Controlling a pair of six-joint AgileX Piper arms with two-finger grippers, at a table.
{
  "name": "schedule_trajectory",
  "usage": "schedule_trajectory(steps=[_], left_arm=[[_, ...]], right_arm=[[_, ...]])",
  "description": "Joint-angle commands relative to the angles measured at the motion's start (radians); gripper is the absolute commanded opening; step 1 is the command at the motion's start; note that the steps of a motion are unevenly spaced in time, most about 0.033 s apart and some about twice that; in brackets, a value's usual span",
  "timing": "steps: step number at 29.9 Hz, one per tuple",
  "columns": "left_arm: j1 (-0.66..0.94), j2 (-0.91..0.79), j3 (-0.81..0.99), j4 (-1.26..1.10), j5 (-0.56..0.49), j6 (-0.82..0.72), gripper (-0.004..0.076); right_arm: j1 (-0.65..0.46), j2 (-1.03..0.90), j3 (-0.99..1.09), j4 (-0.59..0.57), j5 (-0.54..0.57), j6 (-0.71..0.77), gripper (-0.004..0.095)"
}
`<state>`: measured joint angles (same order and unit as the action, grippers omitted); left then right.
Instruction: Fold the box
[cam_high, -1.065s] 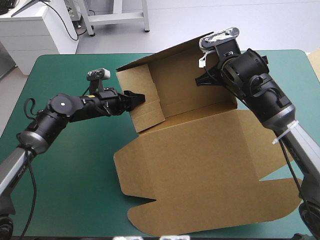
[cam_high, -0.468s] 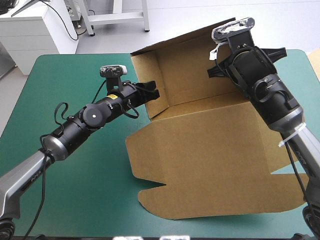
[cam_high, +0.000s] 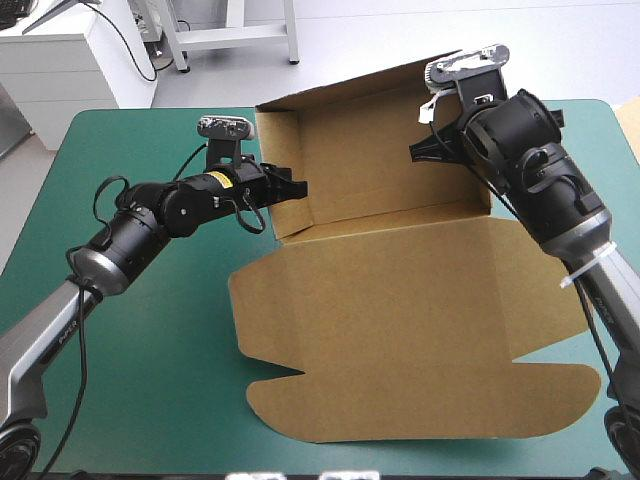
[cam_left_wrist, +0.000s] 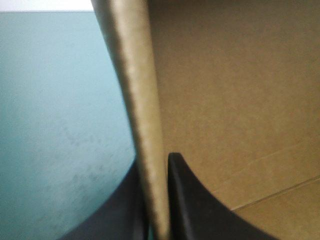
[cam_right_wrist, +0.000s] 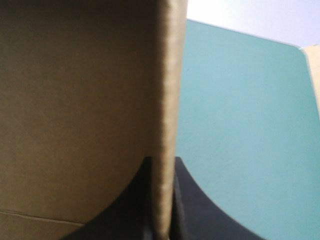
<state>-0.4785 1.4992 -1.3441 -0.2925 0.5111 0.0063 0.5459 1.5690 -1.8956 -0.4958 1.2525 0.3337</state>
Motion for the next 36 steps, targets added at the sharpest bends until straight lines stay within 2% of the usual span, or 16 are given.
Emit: schedule_trajectory(steps=[1,4,6,16,23,27,32,34,36], left_arm=[[-0.021,0.005,-0.149,0.317,0.291,-0.181,-0.0008],[-0.021,0.058,-0.235,0.436,0.433,-0.245,-0.0008],[-0.021,0.083,-0.269,0.461,0.489,-0.245,-0.0008],[-0.021,0.247,-0.287,0.507,0.618,-0.249,-0.0008],[0.017,0.332,-0.288,0.477,0.643,-0.251,-0.0008],[0.052,0.358,-0.288,0.411,0.661,-0.251,-0.0008],[0.067,0.359,-0.295,0.363,0.628,-0.237,-0.0008],[0.067,0.36,-0.304,0.363,0.624,-0.233,-0.0008],[0.067,0.363,-0.322,0.365,0.632,-0.233,-0.0008]], right_arm=[[-0.047,0.007,-0.024,0.19,-0.007,-0.053,-0.0015],[-0.093,0.053,-0.022,0.257,-0.007,-0.068,-0.0015],[-0.119,0.087,-0.022,0.3,-0.007,-0.09,-0.0015],[-0.22,0.244,0.033,0.511,-0.007,-0.203,-0.0015],[-0.23,0.267,0.192,0.435,-0.012,-0.181,-0.0015],[-0.23,0.27,0.207,0.429,-0.035,-0.183,-0.0015],[-0.23,0.279,0.207,0.399,-0.038,-0.185,-0.0013],[-0.23,0.279,0.207,0.399,-0.038,-0.188,0.0011],[-0.23,0.279,0.207,0.403,-0.033,-0.188,0.0085]])
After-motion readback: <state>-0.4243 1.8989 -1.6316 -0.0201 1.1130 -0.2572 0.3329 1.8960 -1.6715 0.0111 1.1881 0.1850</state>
